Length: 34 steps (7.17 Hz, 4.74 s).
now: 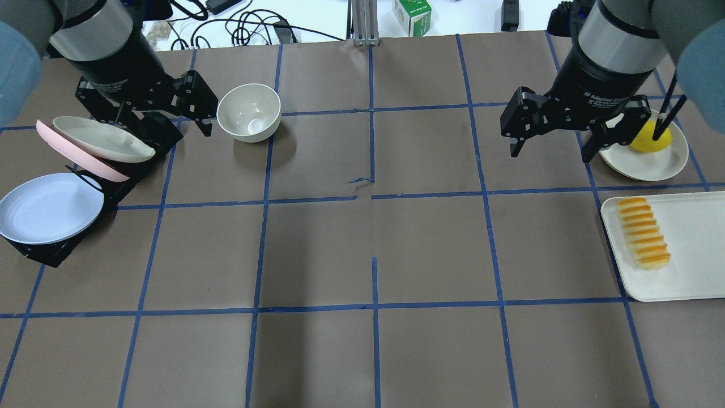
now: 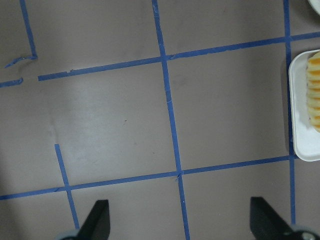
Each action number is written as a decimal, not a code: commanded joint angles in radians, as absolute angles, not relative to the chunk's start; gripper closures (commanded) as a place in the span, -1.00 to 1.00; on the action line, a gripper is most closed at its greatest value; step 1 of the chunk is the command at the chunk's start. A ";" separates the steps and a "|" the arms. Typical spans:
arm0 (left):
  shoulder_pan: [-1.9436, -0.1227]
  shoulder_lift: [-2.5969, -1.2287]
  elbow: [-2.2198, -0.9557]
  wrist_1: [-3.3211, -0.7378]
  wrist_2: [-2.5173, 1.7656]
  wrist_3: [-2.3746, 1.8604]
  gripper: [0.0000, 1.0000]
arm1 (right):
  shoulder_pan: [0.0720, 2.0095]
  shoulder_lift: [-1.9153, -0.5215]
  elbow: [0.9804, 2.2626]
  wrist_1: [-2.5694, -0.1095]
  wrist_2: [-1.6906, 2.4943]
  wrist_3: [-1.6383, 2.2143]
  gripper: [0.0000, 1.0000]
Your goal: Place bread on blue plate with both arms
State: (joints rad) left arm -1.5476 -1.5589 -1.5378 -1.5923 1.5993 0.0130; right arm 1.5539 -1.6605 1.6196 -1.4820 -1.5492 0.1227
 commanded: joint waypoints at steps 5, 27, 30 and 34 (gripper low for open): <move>-1.412 -1.479 -1.542 -1.605 1.785 0.006 -1.00 | 1.546 -1.667 1.623 -1.483 -1.549 0.121 -1.00; -0.805 -2.039 -1.601 -1.160 1.804 0.069 0.60 | 0.969 -1.261 2.016 -2.083 -1.706 -0.387 0.38; -0.804 -2.036 -1.591 -1.163 1.801 0.069 1.00 | 0.969 -1.346 1.991 -1.987 -1.715 -0.382 1.00; -0.795 -2.004 -1.578 -1.239 1.828 0.094 1.00 | 1.046 -1.434 1.668 -1.549 -1.661 -0.382 1.00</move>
State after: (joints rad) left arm -0.7966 -2.0193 -1.5817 -1.2031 1.8159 0.0896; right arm 1.0032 -1.4211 1.7778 -1.6807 -1.6820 -0.3836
